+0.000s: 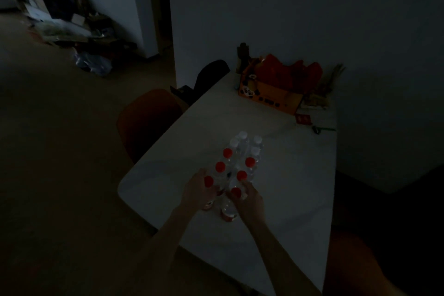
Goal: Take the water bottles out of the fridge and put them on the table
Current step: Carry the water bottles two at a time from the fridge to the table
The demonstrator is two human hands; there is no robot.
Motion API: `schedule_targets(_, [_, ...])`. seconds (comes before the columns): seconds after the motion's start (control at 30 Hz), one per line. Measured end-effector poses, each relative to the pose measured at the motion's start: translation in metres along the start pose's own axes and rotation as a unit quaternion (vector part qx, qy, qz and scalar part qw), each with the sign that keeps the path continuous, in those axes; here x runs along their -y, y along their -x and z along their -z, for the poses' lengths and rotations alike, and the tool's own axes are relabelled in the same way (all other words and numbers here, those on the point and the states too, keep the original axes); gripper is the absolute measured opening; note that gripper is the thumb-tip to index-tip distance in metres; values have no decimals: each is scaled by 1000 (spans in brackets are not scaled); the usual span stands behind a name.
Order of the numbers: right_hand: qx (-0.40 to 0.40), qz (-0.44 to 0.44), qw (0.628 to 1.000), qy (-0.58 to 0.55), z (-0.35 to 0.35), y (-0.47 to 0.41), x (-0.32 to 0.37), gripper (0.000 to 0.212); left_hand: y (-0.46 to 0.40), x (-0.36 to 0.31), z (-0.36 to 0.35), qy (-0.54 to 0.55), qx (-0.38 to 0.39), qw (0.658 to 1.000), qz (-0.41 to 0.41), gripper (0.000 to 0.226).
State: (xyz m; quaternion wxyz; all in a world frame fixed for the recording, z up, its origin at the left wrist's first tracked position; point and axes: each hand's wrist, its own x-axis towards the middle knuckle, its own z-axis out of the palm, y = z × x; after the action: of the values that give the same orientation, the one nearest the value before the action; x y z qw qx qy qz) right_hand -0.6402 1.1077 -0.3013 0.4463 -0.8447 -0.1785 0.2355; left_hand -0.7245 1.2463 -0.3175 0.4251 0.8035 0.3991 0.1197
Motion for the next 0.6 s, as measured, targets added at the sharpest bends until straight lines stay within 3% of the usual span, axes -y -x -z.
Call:
schedule_targets(0.1, [-37, 37, 998, -47, 27, 1, 32, 43, 6, -31, 31, 124, -6, 992, 13, 71])
schedule_targets(0.23, [-75, 112, 984, -113, 83, 23, 84, 49, 23, -106, 85, 196, -12, 980, -37, 43])
schedule_targets(0.33, [-104, 161, 966, -173, 128, 59, 121, 49, 43, -156, 116, 227, -12, 971, -76, 36])
schedule_targets(0.47, [-165, 231, 931, -230, 188, 113, 146, 51, 75, -199, 123, 269, 42, 950, -153, 42])
schedule_targets(0.6, [-208, 275, 903, -255, 244, 156, 154, 37, 124, -257, 117, 298, 69, 927, -215, 59])
